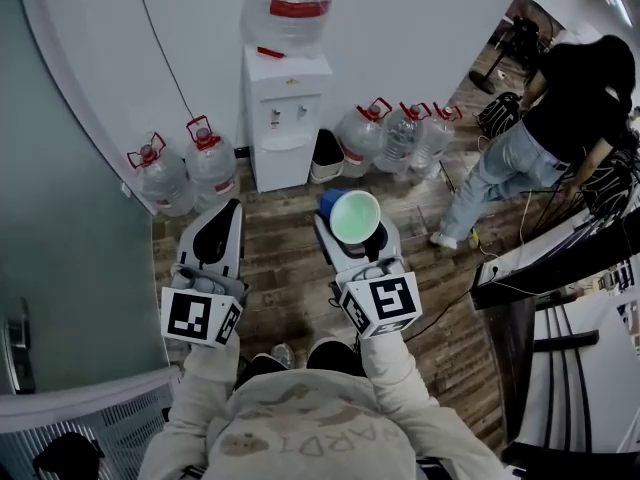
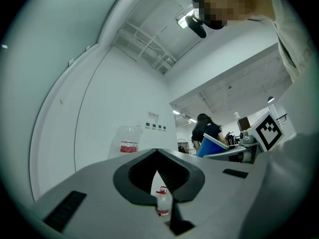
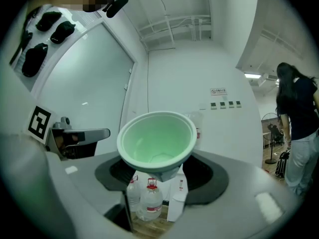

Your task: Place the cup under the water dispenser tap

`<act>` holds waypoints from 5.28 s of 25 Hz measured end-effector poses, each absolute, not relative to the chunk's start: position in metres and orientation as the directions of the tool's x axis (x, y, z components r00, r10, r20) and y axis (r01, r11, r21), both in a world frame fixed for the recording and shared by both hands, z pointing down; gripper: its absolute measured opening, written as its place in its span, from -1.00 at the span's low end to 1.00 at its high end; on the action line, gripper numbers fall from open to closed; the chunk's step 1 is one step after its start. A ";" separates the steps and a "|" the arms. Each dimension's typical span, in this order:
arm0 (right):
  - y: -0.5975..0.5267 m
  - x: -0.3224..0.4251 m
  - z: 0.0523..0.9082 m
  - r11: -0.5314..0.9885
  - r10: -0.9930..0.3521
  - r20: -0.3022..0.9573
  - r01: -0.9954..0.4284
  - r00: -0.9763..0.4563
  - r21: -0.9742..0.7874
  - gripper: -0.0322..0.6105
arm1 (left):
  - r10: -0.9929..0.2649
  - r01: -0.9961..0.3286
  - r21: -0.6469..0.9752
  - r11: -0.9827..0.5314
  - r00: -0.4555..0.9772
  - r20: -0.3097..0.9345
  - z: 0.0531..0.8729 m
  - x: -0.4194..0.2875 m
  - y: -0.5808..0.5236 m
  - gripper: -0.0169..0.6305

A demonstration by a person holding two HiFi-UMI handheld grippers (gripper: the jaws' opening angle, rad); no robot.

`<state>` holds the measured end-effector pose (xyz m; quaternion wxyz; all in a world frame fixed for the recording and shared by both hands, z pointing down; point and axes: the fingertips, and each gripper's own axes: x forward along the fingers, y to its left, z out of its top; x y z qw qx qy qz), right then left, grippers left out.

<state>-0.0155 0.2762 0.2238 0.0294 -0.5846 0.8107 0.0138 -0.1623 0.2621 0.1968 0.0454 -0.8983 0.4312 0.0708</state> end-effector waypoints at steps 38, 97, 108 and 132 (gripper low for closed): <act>-0.018 0.104 0.234 0.446 -0.893 -0.064 -0.895 -0.445 0.000 0.02 | -0.824 -0.843 -0.050 -0.535 0.535 -0.186 0.198 -0.035 -0.006 -0.93; -0.268 0.041 0.476 0.447 -0.824 0.309 -0.880 -0.474 -0.158 0.02 | -0.803 -0.801 0.074 -0.594 0.596 0.018 0.340 -0.069 -0.246 -0.93; -0.293 0.033 0.568 0.405 -0.810 0.381 -0.896 -0.445 -0.184 0.02 | -0.789 -0.791 0.110 -0.602 0.610 0.069 0.397 -0.080 -0.268 -0.93; -0.345 0.048 0.752 0.354 -0.790 0.477 -0.922 -0.385 -0.157 0.02 | -0.750 -0.766 0.175 -0.619 0.642 0.156 0.532 -0.067 -0.274 -0.93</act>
